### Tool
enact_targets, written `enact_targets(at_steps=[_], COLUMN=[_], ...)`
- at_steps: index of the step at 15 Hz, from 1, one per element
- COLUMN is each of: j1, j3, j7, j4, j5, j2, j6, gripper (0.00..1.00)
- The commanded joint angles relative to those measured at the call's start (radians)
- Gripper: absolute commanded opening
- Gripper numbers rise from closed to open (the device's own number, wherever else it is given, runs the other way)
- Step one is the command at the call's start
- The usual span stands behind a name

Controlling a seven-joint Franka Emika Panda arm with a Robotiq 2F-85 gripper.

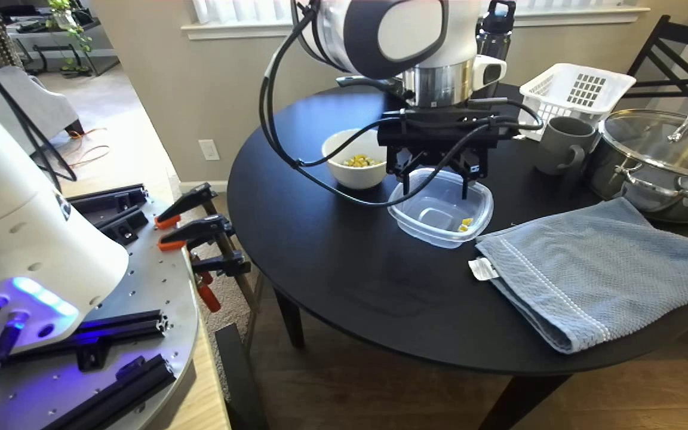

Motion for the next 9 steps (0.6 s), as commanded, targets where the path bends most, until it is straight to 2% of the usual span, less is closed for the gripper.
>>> enact_targets(at_steps=[1, 9], j1=[-0.001, -0.009], j3=[-0.002, 0.015], j7=[0.068, 0.109], j4=[0.077, 0.220], j5=[-0.029, -0.028], j2=[0.088, 0.214], j6=[-0.014, -0.064], gripper=[1.00, 1.00])
